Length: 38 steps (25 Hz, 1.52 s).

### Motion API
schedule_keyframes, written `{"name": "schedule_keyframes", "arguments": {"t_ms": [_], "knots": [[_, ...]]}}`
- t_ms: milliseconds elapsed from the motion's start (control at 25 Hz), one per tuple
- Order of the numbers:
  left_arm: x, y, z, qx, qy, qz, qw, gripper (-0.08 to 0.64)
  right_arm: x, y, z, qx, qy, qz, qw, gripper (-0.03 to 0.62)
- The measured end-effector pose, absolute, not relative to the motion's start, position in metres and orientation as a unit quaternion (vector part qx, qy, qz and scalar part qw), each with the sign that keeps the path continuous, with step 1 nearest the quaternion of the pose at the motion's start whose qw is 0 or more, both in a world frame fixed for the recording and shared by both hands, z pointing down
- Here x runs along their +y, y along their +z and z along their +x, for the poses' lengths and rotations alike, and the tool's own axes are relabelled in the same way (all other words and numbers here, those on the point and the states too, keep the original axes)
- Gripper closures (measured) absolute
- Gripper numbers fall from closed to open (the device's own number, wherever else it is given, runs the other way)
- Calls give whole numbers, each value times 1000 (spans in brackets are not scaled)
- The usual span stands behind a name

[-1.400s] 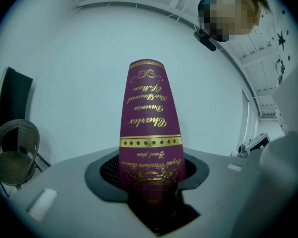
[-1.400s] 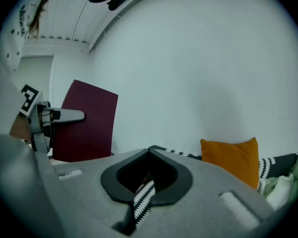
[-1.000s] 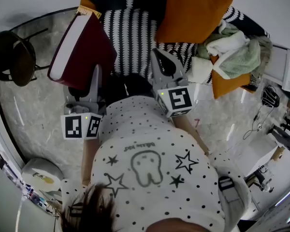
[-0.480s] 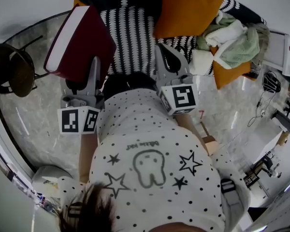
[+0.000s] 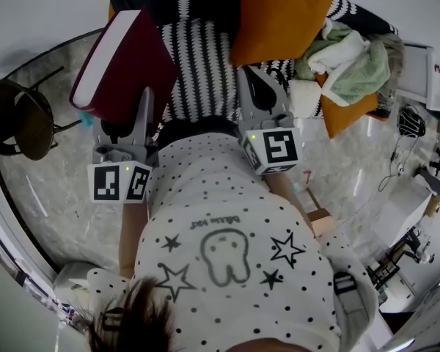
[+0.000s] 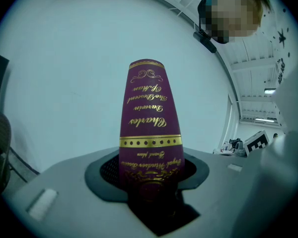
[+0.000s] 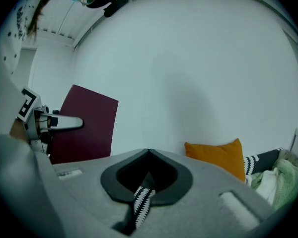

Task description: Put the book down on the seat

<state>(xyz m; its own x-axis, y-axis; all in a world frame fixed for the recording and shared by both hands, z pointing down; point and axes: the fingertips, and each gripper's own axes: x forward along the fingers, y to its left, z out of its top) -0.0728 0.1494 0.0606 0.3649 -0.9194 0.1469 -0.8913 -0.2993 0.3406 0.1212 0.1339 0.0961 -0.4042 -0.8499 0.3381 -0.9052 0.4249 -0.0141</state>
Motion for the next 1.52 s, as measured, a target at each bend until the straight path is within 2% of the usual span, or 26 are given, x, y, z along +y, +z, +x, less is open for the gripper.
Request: {"name": "schedule_keyframes", "arguments": {"t_ms": [600,1200,1520], "knots": [[152,70,-74,-554,-27,807,204,333,135,101,122,-832,101,526,143,591],[141,123,-57,-463,-32,833,302,328,146,118,128,-818,123,538,162,591],[141,173,-35,-405,13,849,340,328,151,131,134,-809,143,545,169,591]]}}
